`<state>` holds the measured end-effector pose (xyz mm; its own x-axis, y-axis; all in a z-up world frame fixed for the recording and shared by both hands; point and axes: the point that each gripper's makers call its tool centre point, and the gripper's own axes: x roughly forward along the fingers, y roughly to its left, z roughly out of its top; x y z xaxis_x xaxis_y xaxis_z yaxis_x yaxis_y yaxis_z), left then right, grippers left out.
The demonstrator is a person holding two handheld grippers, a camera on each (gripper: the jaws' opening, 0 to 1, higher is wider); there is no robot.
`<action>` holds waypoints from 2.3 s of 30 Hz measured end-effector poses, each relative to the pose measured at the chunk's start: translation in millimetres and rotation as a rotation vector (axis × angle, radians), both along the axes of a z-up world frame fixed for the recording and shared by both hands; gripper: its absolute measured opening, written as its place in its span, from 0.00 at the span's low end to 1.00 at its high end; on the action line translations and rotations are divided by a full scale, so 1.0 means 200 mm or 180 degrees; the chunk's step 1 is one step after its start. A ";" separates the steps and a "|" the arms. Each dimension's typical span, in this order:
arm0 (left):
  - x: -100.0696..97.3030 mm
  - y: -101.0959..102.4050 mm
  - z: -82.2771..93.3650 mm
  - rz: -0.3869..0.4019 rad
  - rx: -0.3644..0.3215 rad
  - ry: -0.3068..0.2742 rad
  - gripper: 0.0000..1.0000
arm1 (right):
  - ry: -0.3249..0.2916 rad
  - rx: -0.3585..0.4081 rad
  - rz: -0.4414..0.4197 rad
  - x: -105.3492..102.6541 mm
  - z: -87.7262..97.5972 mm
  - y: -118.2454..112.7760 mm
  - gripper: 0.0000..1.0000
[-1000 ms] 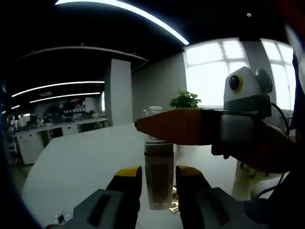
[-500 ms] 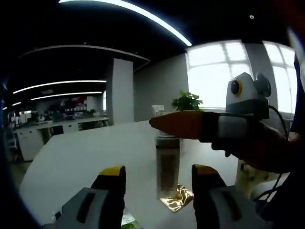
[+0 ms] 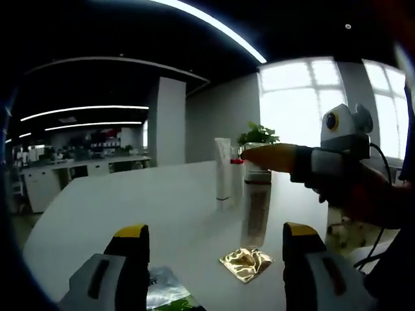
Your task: Arrange the skincare products in the storage area until every visible bottle or jar stands upright without overlapping.
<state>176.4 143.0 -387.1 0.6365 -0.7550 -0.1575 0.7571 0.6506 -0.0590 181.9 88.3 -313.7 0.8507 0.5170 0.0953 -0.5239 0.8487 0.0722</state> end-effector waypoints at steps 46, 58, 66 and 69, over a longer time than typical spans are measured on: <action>0.07 0.15 -0.01 0.0156 0.0130 -0.0163 0.99 | -0.0201 -0.0199 -0.1109 0.21 0.05 -0.55 0.18; 0.09 0.17 -0.06 0.0145 0.0257 -0.0238 0.99 | -0.0151 -0.0277 -0.1270 0.30 0.00 -0.61 0.18; 0.11 0.18 -0.08 0.0085 0.0218 -0.0200 0.99 | -0.0095 -0.0298 -0.1360 0.36 -0.07 -0.62 0.18; 0.12 0.18 -0.08 0.0048 0.0187 -0.0175 0.98 | -0.0055 -0.0293 -0.1409 0.38 -0.10 -0.63 0.18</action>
<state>200.9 179.9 -402.3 0.6567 -0.7357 -0.1657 0.7482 0.6631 0.0210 257.2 -38.2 -332.8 0.9905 0.1107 0.0822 -0.1094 0.9938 -0.0196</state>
